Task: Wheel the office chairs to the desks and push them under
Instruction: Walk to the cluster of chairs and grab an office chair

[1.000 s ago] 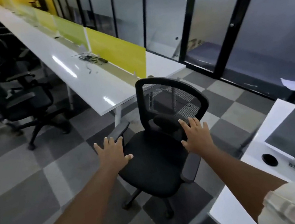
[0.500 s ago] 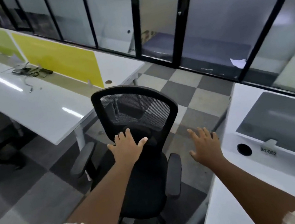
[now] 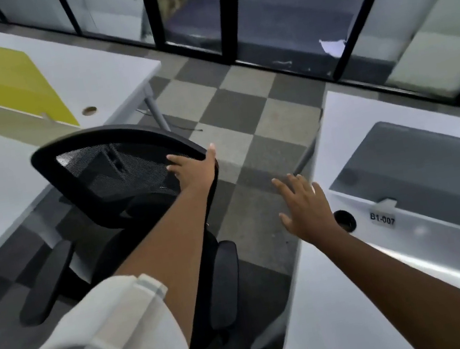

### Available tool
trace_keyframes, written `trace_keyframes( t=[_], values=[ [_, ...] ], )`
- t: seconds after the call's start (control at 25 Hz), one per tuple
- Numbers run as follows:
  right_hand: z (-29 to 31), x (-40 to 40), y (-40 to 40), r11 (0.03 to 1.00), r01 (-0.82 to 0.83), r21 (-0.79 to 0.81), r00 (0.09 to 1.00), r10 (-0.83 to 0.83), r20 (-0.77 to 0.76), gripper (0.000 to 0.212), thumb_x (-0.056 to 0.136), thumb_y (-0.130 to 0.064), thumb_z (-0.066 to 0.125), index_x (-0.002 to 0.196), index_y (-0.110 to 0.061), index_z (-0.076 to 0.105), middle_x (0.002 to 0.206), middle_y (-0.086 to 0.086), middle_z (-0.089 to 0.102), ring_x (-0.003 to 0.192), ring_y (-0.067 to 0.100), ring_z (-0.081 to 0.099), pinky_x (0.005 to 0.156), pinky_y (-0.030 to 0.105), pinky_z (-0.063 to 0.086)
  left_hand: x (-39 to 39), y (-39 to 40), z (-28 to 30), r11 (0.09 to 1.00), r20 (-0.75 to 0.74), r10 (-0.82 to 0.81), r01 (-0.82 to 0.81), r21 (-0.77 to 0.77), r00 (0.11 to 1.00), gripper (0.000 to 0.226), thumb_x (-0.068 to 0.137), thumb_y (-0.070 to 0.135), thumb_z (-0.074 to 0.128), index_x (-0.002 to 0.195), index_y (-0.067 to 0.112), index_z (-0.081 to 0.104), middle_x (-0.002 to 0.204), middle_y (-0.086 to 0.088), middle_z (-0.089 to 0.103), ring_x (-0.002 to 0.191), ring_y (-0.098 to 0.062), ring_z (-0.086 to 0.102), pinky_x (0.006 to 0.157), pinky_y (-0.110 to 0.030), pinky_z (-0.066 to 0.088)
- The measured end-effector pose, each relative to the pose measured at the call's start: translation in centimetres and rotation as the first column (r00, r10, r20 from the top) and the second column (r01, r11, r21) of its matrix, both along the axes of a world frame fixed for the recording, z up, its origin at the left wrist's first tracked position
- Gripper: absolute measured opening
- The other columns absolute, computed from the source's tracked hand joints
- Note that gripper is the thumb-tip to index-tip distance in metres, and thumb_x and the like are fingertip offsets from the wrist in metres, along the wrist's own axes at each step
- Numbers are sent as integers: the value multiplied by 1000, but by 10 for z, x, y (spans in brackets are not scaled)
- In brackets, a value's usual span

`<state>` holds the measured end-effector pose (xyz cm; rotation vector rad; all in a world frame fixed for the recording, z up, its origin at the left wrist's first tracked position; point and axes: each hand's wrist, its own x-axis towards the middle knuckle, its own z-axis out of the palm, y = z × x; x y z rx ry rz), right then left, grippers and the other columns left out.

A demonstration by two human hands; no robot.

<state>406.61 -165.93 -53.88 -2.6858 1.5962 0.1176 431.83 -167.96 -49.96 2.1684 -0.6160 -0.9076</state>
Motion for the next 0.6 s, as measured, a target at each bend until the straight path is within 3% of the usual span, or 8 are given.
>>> trace_keyframes(
  t=[0.28,0.48,0.6],
  values=[
    [-12,-27,-42,994,-105,27,994,104,36,75,96,-36,61,160,-26,23,162,8,32,148,28,32,116,44,34,5,-55,-26,998,61,55,-56,19,997,114,96,40,68,157,8,-22,165,-28,-8,142,-46,38,113,-50,39],
    [-5,-9,-65,990,-141,8,988,140,71,76,94,-33,65,159,-25,26,161,10,35,146,29,35,116,47,36,-5,-48,-36,997,96,79,-76,-29,992,105,97,23,63,157,9,-22,165,-27,-8,144,-44,35,112,-43,40],
    [5,8,-71,986,-168,-10,982,168,82,76,92,-31,66,158,-23,29,158,11,38,145,30,37,114,48,38,-21,-22,-36,999,94,-33,34,-10,995,108,96,23,65,157,12,-23,167,-23,-7,146,-41,33,110,-43,40]
  ],
)
